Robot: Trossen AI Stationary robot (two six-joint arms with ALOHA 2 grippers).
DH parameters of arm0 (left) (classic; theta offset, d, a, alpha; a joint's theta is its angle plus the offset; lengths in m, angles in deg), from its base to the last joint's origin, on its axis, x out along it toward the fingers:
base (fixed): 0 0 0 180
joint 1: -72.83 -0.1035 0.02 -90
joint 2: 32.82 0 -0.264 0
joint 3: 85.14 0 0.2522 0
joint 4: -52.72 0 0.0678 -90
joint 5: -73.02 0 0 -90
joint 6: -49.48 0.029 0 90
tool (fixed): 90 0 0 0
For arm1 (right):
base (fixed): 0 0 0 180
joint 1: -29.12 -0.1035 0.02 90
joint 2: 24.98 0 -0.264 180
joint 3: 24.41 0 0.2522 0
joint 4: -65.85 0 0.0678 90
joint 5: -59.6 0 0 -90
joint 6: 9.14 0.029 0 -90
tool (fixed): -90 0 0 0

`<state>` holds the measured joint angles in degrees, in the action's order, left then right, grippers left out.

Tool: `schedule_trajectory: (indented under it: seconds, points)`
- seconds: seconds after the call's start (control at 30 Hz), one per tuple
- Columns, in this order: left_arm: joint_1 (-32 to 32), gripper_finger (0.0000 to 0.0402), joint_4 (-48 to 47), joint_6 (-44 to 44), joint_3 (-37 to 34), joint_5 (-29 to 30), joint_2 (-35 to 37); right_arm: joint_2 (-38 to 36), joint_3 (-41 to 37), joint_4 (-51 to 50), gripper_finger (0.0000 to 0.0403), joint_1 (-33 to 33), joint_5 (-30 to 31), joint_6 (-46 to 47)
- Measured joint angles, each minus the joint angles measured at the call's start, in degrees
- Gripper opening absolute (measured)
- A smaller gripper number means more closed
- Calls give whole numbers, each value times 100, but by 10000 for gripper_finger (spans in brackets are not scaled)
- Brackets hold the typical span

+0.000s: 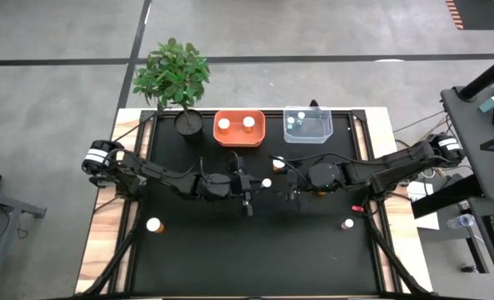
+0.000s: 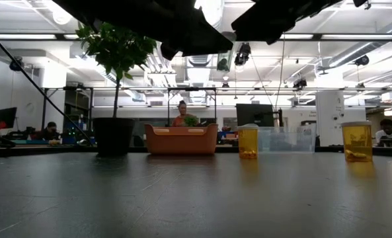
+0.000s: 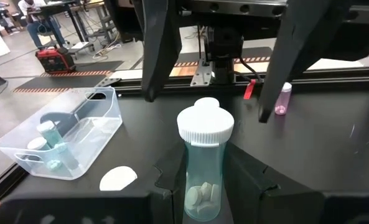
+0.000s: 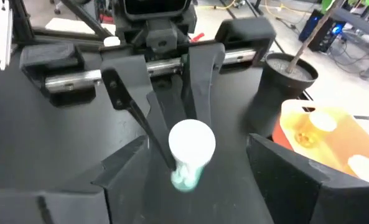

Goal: Pick and place medicine bottles into bin by pill shape (circle, oval)
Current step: Put the blue pill bottle into the transparent bin

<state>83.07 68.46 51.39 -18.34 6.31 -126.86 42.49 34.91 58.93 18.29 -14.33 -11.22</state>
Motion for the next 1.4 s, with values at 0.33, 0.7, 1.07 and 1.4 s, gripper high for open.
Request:
schedule_trajectory:
  seconds: [0.33, 0.7, 1.07, 1.4]
  points:
    - [11, 69, 0, 7, 20, -2, 0, 294, 2, 285, 241, -2, 0, 61]
    - [26, 69, -2, 11, 20, -2, 0, 281, 2, 289, 185, -2, 0, 68]
    - [39, 69, -9, 21, 39, -33, -2, 283, 2, 289, 101, -2, 4, 99]
    - [39, 100, 0, 15, 39, -46, -2, 283, 2, 300, 121, -2, 2, 103]
